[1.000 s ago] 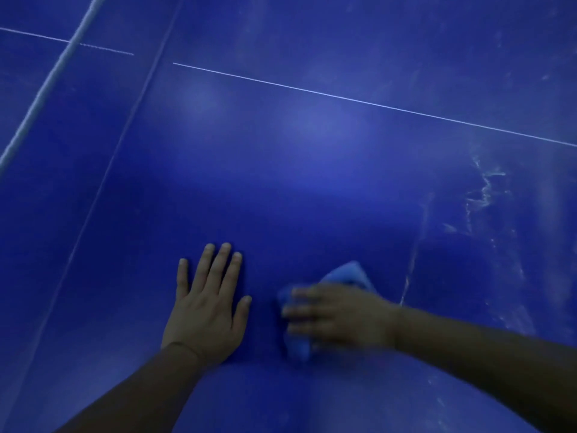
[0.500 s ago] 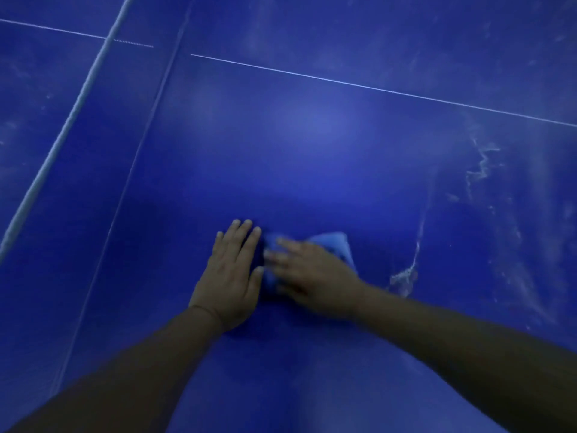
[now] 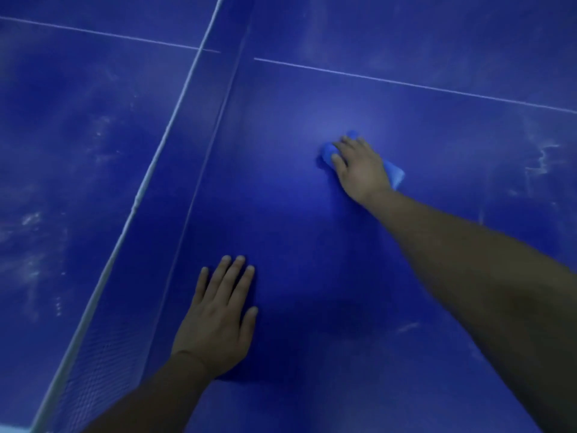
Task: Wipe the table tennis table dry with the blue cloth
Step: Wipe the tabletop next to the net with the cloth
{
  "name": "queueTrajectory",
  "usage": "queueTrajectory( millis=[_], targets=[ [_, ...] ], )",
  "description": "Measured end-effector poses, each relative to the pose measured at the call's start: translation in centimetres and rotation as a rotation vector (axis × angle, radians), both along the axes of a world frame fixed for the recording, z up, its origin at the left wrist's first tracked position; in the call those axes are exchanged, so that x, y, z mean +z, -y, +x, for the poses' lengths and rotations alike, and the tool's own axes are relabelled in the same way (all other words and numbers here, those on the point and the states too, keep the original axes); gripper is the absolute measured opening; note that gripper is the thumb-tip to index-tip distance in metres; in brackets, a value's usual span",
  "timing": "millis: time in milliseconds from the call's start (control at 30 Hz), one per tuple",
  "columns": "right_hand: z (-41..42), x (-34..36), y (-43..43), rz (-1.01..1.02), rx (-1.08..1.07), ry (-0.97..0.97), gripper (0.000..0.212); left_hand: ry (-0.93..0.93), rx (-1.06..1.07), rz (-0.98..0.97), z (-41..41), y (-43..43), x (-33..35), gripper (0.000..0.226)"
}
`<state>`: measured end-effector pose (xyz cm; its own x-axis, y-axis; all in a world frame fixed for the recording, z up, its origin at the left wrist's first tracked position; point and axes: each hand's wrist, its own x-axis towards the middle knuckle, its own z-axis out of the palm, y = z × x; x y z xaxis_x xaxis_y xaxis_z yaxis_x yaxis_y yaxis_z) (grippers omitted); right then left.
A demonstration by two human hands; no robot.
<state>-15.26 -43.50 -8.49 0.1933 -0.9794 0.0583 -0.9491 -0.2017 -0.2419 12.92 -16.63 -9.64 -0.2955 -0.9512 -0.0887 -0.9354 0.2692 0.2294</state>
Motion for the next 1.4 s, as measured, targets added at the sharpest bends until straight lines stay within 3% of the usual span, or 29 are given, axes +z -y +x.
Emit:
queueTrajectory(
  millis=[100,200,267,333,400,433,533,600,667,800,933,1033,1133,1200,1267,1400],
  targets=[
    [8.3,0.6,1.1,0.017,0.288,0.003,0.047,-0.093,0.053,-0.044,0.2,-0.1,0.1,0.068],
    [14.2,1.0,-4.4,0.015,0.707,-0.044,0.042,-0.143,0.099,-0.075,0.5,-0.4,0.2,0.071],
    [14.0,1.2,-11.0,0.004,1.027,-0.031,0.030,-0.203,0.116,-0.082,0.6,-0.5,0.3,0.072],
    [10.5,1.5,-17.0,0.056,1.213,-0.027,0.026,-0.226,0.107,-0.075,0.8,-0.5,0.2,0.072],
    [5.6,1.8,-19.1,0.100,1.178,-0.055,0.033,-0.168,0.061,-0.050,0.8,-0.4,0.0,0.071],
    [3.1,1.6,-18.3,0.042,1.061,-0.089,0.035,-0.138,0.034,-0.032,0.8,-0.4,-0.1,0.070],
    [-3.2,1.8,-13.3,-0.032,0.433,-0.104,0.046,-0.087,-0.002,0.016,0.7,0.0,-0.2,0.071],
    [-5.1,1.2,-12.4,-0.055,0.212,-0.082,0.047,-0.081,0.005,0.028,0.7,0.0,-0.1,0.071],
    [-3.5,0.7,-14.1,-0.068,0.249,-0.085,0.046,-0.094,0.012,0.040,0.6,0.0,-0.1,0.071],
    [0.6,1.5,-24.7,-0.054,0.755,-0.066,0.038,-0.110,0.004,0.074,0.8,0.1,0.1,0.074],
    [-3.8,1.7,-35.6,0.179,1.138,-0.071,0.038,-0.119,0.007,0.023,0.2,-2.1,0.5,0.068],
    [-5.5,1.4,-30.5,0.091,1.048,-0.129,0.040,-0.112,-0.059,-0.004,-1.9,-5.4,0.7,0.063],
    [-4.3,1.7,-23.3,-0.020,0.549,-0.104,0.046,-0.072,-0.091,0.011,-3.9,-7.5,0.2,0.062],
    [-2.5,1.2,-21.8,-0.012,0.336,-0.069,0.049,-0.052,-0.064,0.008,-4.3,-7.8,0.0,0.061],
    [0.2,0.5,-23.4,-0.024,0.361,-0.087,0.049,-0.073,-0.046,0.006,-4.3,-7.6,0.0,0.061],
    [0.2,0.1,-35.8,0.039,0.830,-0.111,0.040,-0.139,-0.025,0.013,-4.1,-7.4,0.0,0.063]
  ],
)
